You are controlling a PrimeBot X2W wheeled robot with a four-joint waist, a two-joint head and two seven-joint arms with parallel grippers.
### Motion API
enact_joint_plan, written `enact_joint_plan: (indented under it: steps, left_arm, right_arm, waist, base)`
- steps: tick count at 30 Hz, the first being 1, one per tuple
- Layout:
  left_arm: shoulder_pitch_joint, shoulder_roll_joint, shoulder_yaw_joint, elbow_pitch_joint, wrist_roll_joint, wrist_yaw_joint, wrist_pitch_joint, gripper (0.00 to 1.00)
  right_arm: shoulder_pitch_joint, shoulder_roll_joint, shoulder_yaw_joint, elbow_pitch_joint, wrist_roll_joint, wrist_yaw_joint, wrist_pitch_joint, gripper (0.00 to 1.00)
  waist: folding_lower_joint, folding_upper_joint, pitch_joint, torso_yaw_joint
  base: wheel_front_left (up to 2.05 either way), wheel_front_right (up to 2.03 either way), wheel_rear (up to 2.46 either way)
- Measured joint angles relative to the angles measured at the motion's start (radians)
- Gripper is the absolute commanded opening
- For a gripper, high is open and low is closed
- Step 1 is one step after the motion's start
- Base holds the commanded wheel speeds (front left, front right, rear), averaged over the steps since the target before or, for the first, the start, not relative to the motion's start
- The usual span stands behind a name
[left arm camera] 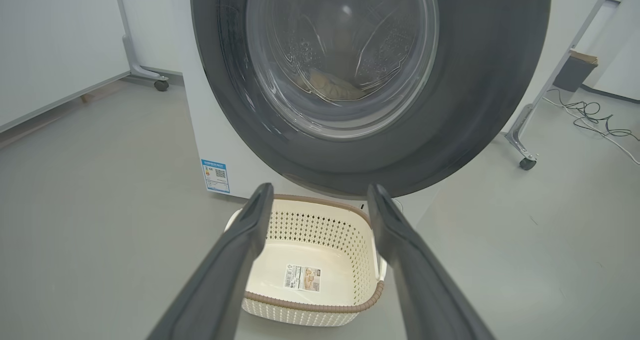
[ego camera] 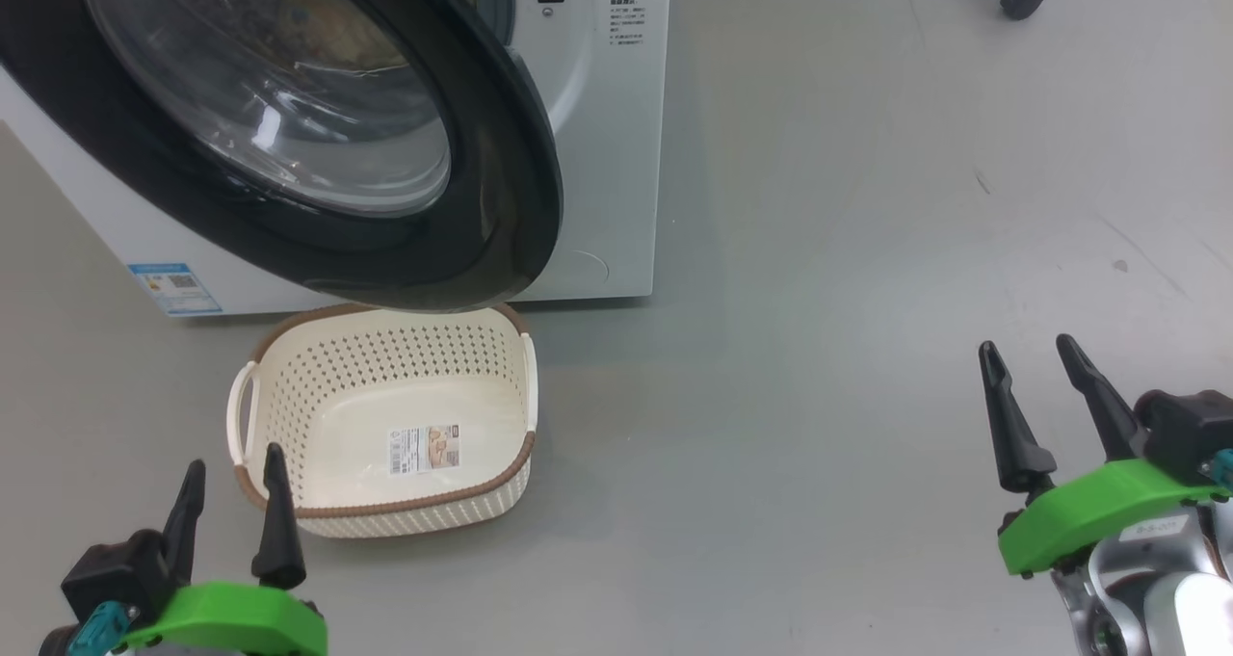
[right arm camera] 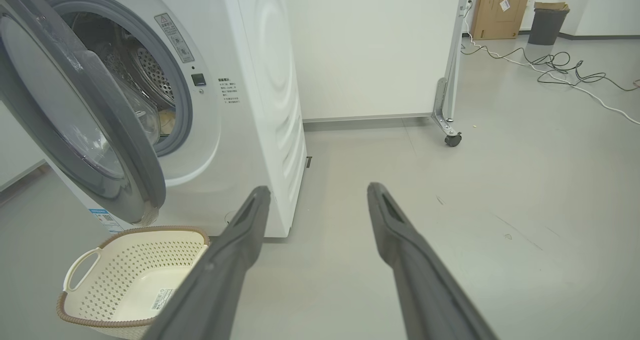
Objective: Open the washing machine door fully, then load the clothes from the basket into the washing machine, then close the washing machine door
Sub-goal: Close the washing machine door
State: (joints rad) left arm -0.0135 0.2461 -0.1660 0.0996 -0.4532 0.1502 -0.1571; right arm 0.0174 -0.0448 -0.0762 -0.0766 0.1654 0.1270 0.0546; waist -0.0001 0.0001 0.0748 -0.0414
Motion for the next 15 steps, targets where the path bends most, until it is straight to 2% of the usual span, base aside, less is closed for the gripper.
enact_joint_plan:
  steps: [5, 6, 7, 8, 15]
  left_arm:
    - [-0.007, 0.0, -0.009, 0.005, 0.0, -0.004, -0.001, 1.0]
    - [-0.01, 0.0, -0.014, 0.005, 0.0, -0.01, -0.001, 1.0]
    - [-0.016, 0.0, -0.02, 0.005, 0.0, -0.01, -0.001, 1.0]
    - [-0.026, 0.0, -0.03, 0.005, 0.0, -0.01, -0.001, 1.0]
    - [-0.093, -0.015, -0.065, 0.012, 0.004, -0.028, -0.011, 1.0]
  right_arm:
    - [0.0, 0.001, -0.016, 0.0, 0.0, 0.0, 0.0, 1.0]
    - [0.0, 0.001, -0.023, 0.0, 0.0, 0.0, 0.0, 0.9]
    - [-0.001, 0.001, -0.029, 0.0, 0.0, 0.0, 0.0, 0.35]
    - [-0.001, 0.002, -0.038, -0.001, 0.0, 0.0, 0.0, 0.0]
    - [-0.086, -0.01, -0.062, -0.021, -0.019, 0.0, 0.012, 0.0]
  waist:
    - [0.0, 0.0, 0.006, 0.014]
    - [0.0, 0.0, 0.008, 0.02]
    - [0.0, 0.0, 0.011, 0.027]
    - [0.0, 0.0, 0.015, 0.036]
    - [0.0, 0.0, 0.049, 0.125]
  base:
    - [0.0, 0.0, 0.0]
    - [0.0, 0.0, 0.0]
    - [0.0, 0.0, 0.0]
    - [0.0, 0.0, 0.0]
    - [0.0, 0.0, 0.0]
